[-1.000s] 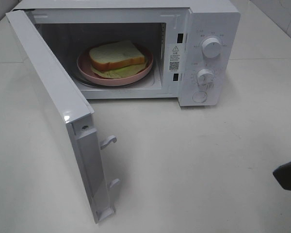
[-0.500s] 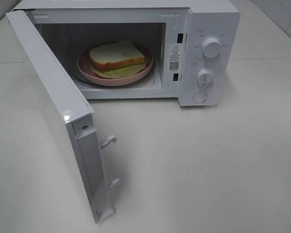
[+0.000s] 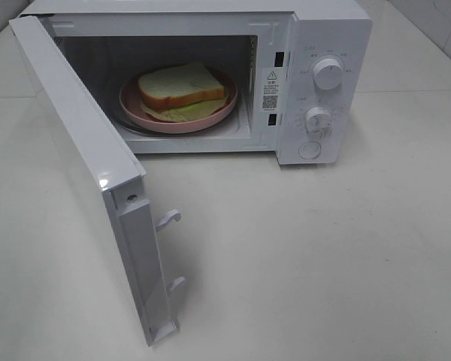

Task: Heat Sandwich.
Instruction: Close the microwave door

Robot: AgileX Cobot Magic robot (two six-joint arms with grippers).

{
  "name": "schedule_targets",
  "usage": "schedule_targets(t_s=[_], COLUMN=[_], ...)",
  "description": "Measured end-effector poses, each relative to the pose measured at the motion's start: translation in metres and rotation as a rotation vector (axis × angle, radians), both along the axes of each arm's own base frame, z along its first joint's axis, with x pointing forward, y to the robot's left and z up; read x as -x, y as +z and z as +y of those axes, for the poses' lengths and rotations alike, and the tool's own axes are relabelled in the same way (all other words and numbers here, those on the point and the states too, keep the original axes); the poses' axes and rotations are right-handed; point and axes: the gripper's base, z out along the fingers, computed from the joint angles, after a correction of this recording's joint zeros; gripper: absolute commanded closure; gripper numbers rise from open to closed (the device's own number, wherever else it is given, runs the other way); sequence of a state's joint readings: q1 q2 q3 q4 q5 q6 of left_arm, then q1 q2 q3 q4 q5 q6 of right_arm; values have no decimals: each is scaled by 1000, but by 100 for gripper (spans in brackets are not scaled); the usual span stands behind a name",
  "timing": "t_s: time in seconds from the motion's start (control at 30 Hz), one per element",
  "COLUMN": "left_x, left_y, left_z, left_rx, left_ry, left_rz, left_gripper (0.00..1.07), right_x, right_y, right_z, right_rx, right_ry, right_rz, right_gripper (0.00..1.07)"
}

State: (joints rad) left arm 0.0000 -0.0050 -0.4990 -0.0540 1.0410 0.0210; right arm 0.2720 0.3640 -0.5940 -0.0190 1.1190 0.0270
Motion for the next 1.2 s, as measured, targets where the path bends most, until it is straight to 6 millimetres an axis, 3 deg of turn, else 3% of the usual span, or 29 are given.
schedule_targets(t_s=[0.23,0.67,1.2], left_x=[0,0,0], left_y=[0,0,0], left_z=[0,0,0], left_rx=[0,0,0], left_ry=[0,0,0], left_rz=[0,0,0], left_gripper=[9,9,9], right_x=[18,46,47], right_y=[-16,-14,-15], right_z=[-7,-11,-11], right_rx=[-29,-35,-31], right_ry=[-109,-178,-177], right_rz=[-135,-352,-355], right_gripper=[31,31,31])
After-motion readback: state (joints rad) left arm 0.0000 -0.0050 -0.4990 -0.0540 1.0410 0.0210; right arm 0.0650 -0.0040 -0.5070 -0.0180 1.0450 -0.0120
